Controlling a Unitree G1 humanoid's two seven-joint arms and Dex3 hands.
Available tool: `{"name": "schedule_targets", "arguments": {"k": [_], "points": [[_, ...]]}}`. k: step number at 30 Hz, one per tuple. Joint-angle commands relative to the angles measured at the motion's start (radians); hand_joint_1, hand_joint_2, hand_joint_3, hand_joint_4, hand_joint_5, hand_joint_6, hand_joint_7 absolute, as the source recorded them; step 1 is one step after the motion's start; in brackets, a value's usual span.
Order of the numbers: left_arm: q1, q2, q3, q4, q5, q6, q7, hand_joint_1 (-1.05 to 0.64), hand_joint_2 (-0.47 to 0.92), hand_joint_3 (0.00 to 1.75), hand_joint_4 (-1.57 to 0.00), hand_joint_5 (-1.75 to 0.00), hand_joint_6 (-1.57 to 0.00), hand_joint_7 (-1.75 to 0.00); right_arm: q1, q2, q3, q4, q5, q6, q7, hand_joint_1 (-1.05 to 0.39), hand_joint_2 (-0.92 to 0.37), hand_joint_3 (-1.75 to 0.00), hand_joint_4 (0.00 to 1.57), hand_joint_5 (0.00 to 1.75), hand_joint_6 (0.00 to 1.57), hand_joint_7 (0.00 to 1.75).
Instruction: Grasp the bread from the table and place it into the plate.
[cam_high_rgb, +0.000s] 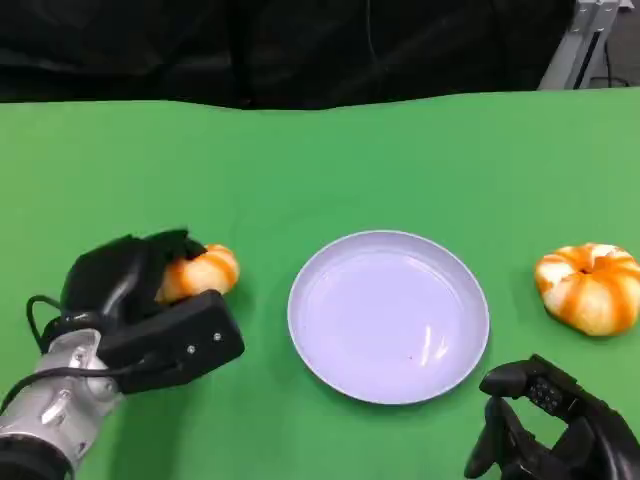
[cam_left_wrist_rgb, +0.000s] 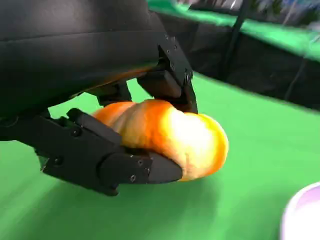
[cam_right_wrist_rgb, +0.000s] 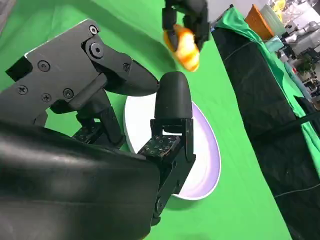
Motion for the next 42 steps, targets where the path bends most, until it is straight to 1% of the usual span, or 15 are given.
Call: {"name": "schedule_targets", "arguments": {"k": [1, 5, 9, 15, 18, 21, 23, 24, 26, 29, 32, 36, 38, 40, 42], "points": [[0.013, 0.023, 0.016, -0.126, 0.006, -0.033, 0.027, -0.07, 0.6, 1.02, -0.81, -1.75, -0.63, -1.74, -0.002, -0.006, -0.012, -0.009, 0.0, 0.008, -0.016, -0.18, -0.53, -1.08, 0.94, 1.55, 0.85, 1.35], [0.034, 0.021, 0.025, -0.302, 0.012, -0.018, -0.012, -0.07, 0.56, 1.07, -0.76, -1.75, -0.6, -1.75, -0.001, -0.008, -0.014, 0.0, 0.007, -0.004, -0.004, -0.17, -0.52, -1.11, 0.93, 1.58, 0.83, 1.38], [0.055, 0.012, 0.024, -0.456, 0.011, 0.006, -0.072, -0.08, 0.55, 1.11, -0.79, -1.75, -0.65, -1.75, 0.0, -0.01, -0.012, -0.004, 0.006, 0.001, -0.005, -0.17, -0.51, -1.14, 0.92, 1.6, 0.82, 1.4], [0.063, -0.015, -0.002, -0.57, 0.007, -0.021, -0.15, -0.05, 0.52, 1.13, -0.79, -1.75, -0.66, -1.75, 0.001, -0.012, -0.01, -0.003, -0.003, -0.006, -0.006, -0.17, -0.51, -1.13, 0.92, 1.59, 0.83, 1.39], [0.061, -0.046, -0.041, -0.568, 0.039, -0.045, -0.145, -0.08, 0.52, 1.12, -0.77, -1.75, -0.66, -1.75, 0.001, -0.008, -0.01, -0.006, -0.002, -0.002, -0.011, -0.17, -0.53, -1.11, 0.93, 1.57, 0.83, 1.38], [0.06, -0.068, -0.074, -0.554, 0.067, -0.057, -0.145, -0.04, 0.51, 1.08, -0.76, -1.75, -0.67, -1.75, 0.003, -0.006, -0.008, -0.001, -0.003, -0.016, -0.005, -0.16, -0.53, -1.1, 0.94, 1.56, 0.83, 1.38], [0.058, -0.08, -0.097, -0.536, 0.087, -0.062, -0.146, -0.04, 0.53, 1.03, -0.76, -1.75, -0.67, -1.75, 0.004, -0.004, -0.005, -0.001, -0.002, -0.02, -0.004, -0.16, -0.54, -1.1, 0.94, 1.57, 0.83, 1.38], [0.055, -0.091, -0.111, -0.517, 0.093, -0.064, -0.15, -0.06, 0.57, 0.97, -0.76, -1.75, -0.71, -1.66, 0.004, -0.002, -0.005, -0.001, -0.002, -0.019, -0.006, -0.16, -0.54, -1.1, 0.93, 1.58, 0.83, 1.38], [0.049, -0.111, -0.134, -0.477, 0.103, -0.068, -0.148, -0.07, 0.62, 0.88, -0.75, -1.75, -0.73, -1.6, 0.004, 0.0, -0.004, -0.002, -0.001, -0.017, -0.01, -0.16, -0.53, -1.11, 0.93, 1.58, 0.84, 1.39], [0.037, -0.138, -0.156, -0.409, 0.119, -0.082, -0.115, -0.04, 0.66, 0.76, -0.75, -1.75, -0.71, -1.65, 0.006, 0.001, -0.003, -0.005, -0.001, -0.016, -0.013, -0.16, -0.53, -1.11, 0.93, 1.57, 0.83, 1.38], [0.026, -0.159, -0.169, -0.353, 0.14, -0.088, -0.085, -0.05, 0.68, 0.71, -0.75, -1.75, -0.68, -1.7, 0.007, 0.002, -0.005, -0.003, 0.007, -0.019, -0.006, -0.16, -0.53, -1.12, 0.92, 1.58, 0.83, 1.38], [0.007, -0.186, -0.19, -0.249, 0.156, -0.106, -0.047, -0.05, 0.71, 0.62, -0.7, -1.75, -0.69, -1.61, 0.006, -0.004, -0.004, -0.006, 0.001, -0.015, -0.008, -0.16, -0.52, -1.12, 0.93, 1.58, 0.83, 1.39], [0.0, -0.194, -0.195, -0.212, 0.155, -0.113, -0.046, -0.04, 0.73, 0.58, -0.69, -1.75, -0.68, -1.62, 0.006, -0.004, -0.005, -0.004, 0.002, -0.019, -0.004, -0.16, -0.52, -1.12, 0.93, 1.58, 0.83, 1.38], [-0.006, -0.199, -0.198, -0.185, 0.154, -0.12, -0.047, -0.02, 0.8, 0.45, -0.65, -1.75, -0.65, -1.64, 0.006, -0.005, -0.006, -0.002, 0.005, -0.021, 0.0, -0.17, -0.52, -1.12, 0.93, 1.58, 0.82, 1.38], [-0.01, -0.201, -0.198, -0.173, 0.154, -0.125, -0.044, -0.02, 0.82, 0.41, -0.64, -1.75, -0.64, -1.65, 0.007, -0.005, -0.006, -0.001, 0.006, -0.022, 0.001, -0.17, -0.53, -1.12, 0.93, 1.58, 0.82, 1.38]]}}
